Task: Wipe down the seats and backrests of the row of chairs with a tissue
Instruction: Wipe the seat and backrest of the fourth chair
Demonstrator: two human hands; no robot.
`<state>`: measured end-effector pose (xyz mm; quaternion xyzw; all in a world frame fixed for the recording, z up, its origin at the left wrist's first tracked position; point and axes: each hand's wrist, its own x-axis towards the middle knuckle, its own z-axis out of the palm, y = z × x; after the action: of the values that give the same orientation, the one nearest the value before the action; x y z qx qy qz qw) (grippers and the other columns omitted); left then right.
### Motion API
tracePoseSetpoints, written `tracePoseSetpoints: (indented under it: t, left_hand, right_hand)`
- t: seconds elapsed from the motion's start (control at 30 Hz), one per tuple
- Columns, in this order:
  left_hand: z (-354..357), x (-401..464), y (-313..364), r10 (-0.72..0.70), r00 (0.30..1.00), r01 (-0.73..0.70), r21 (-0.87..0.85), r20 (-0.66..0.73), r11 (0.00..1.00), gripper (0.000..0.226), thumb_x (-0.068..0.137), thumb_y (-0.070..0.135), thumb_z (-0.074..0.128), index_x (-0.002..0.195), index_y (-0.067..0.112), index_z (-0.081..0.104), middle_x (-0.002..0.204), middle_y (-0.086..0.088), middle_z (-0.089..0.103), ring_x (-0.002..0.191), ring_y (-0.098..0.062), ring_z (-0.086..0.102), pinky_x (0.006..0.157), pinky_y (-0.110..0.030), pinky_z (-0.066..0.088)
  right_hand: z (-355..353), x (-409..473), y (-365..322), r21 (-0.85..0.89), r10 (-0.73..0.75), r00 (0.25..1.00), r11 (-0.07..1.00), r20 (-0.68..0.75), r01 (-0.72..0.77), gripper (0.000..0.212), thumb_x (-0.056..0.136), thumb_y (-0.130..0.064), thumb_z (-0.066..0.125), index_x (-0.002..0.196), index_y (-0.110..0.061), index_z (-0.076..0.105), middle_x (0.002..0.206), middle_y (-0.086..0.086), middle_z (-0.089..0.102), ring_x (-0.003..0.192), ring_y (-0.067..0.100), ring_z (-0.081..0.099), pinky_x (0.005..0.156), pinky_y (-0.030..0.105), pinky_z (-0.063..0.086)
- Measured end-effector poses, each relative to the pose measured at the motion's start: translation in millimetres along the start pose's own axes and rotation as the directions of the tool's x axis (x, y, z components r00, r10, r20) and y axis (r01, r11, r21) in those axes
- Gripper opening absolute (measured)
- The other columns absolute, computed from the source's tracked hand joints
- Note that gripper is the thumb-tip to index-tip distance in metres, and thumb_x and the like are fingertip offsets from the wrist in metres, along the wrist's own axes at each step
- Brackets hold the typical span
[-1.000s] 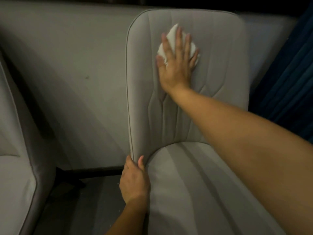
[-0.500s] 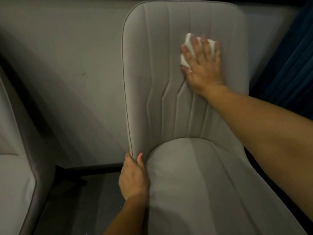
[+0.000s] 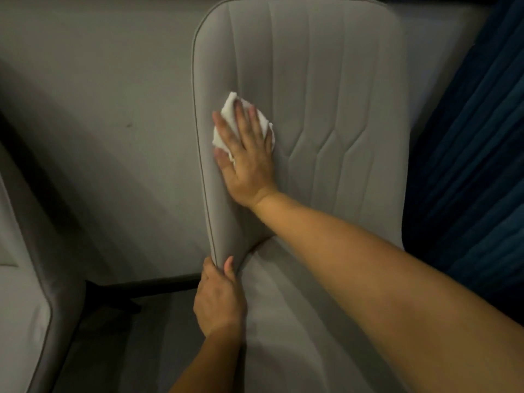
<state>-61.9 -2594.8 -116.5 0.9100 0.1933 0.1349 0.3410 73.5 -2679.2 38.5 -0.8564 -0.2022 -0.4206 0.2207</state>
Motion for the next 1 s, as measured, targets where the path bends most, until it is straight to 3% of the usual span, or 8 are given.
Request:
tracePoseSetpoints:
  t: [0.13, 0.2, 0.33, 0.47, 0.6, 0.77, 0.87, 1.0]
  left_hand:
    - [0.3, 0.7, -1.1, 0.001, 1.0, -0.001, 0.004, 0.005, 1.0, 0.063, 0.094, 0.061, 0.027, 0.128, 0.013, 0.048, 0.119, -0.015, 0.064, 0.099, -0.039, 0.061, 0.076, -0.045, 0.047]
    - [1.3, 1.3, -1.4, -0.001, 1.0, 0.001, 0.0, 0.002, 1.0, 0.06, 0.094, 0.061, 0.028, 0.123, 0.013, 0.049, 0.116, -0.016, 0.064, 0.097, -0.04, 0.061, 0.075, -0.045, 0.047]
    - [3.5, 1.6, -2.8, -0.02, 1.0, 0.02, -0.009, -0.005, 1.0, 0.058, 0.096, 0.06, 0.03, 0.125, 0.014, 0.048, 0.117, -0.017, 0.064, 0.098, -0.042, 0.06, 0.076, -0.046, 0.045]
    - [5.2, 1.3, -5.1, -0.015, 1.0, 0.015, -0.009, -0.006, 1.0, 0.057, 0.096, 0.061, 0.029, 0.122, 0.014, 0.049, 0.113, -0.016, 0.065, 0.095, -0.041, 0.061, 0.073, -0.045, 0.045]
    - [6.3, 1.6, -3.8, -0.031, 1.0, 0.03, -0.02, -0.004, 0.999, 0.054, 0.096, 0.061, 0.03, 0.114, 0.014, 0.049, 0.108, -0.017, 0.066, 0.092, -0.041, 0.061, 0.069, -0.042, 0.041]
    - [5.5, 1.1, -3.4, -0.007, 0.999, 0.007, -0.015, -0.033, 1.0, 0.058, 0.097, 0.059, 0.031, 0.123, 0.01, 0.049, 0.113, -0.018, 0.064, 0.095, -0.042, 0.06, 0.071, -0.043, 0.041]
    - [6.1, -0.1, -1.8, 0.003, 0.999, -0.003, 0.001, -0.047, 1.0, 0.061, 0.097, 0.058, 0.03, 0.128, 0.009, 0.047, 0.116, -0.019, 0.064, 0.096, -0.044, 0.06, 0.07, -0.042, 0.04]
    - [8.0, 2.1, -4.1, 0.013, 0.998, -0.013, 0.005, -0.062, 1.0, 0.063, 0.096, 0.06, 0.029, 0.127, 0.009, 0.047, 0.115, -0.019, 0.064, 0.095, -0.044, 0.06, 0.071, -0.044, 0.042]
  right_hand:
    - [-39.8, -3.6, 79.7, -0.368, -0.414, 0.861, 0.783, 0.295, 0.502, 0.05, 0.101, -0.036, 0.047, 0.149, -0.024, 0.045, 0.156, 0.011, 0.038, 0.144, 0.039, 0.034, 0.114, 0.066, 0.024]
    - [-71.0, -3.3, 128.6, -0.455, -0.443, 0.794, 0.654, 0.416, 0.604, 0.048, 0.102, -0.03, 0.049, 0.15, -0.025, 0.045, 0.157, 0.009, 0.038, 0.143, 0.04, 0.036, 0.112, 0.067, 0.028]
    - [-130.4, -23.1, 204.2, -0.566, -0.322, 0.789, 0.561, 0.524, 0.604, 0.054, 0.105, -0.028, 0.045, 0.156, -0.018, 0.032, 0.163, 0.012, 0.024, 0.148, 0.041, 0.024, 0.117, 0.066, 0.016]
    - [-156.4, -49.7, 218.1, -0.615, -0.123, 0.845, 0.632, 0.52, 0.47, 0.056, 0.106, -0.034, 0.033, 0.159, -0.018, 0.02, 0.166, 0.012, 0.014, 0.151, 0.039, 0.015, 0.12, 0.062, 0.003]
    - [-115.0, -66.1, 177.2, -0.603, 0.137, 0.957, 0.796, 0.254, 0.046, 0.056, 0.104, -0.033, 0.046, 0.155, -0.016, 0.031, 0.164, 0.011, 0.022, 0.15, 0.037, 0.019, 0.12, 0.063, 0.007]
    - [-51.7, -78.1, 118.2, -0.315, 0.501, 0.861, 0.834, 0.086, -0.453, 0.059, 0.104, -0.034, 0.043, 0.157, -0.018, 0.024, 0.166, 0.013, 0.01, 0.153, 0.033, 0.005, 0.122, 0.052, -0.001]
    - [-31.8, -97.4, 96.0, -0.182, 0.484, 0.863, 0.87, 0.143, -0.458, 0.058, 0.103, -0.028, 0.047, 0.156, -0.015, 0.028, 0.165, 0.016, 0.012, 0.153, 0.035, 0.007, 0.123, 0.049, 0.003]
    - [-26.6, -149.2, 93.7, -0.163, 0.359, 0.837, 0.933, 0.413, -0.32, 0.056, 0.105, -0.029, 0.044, 0.157, -0.017, 0.025, 0.166, 0.009, 0.008, 0.154, 0.031, 0.003, 0.122, 0.051, 0.008]
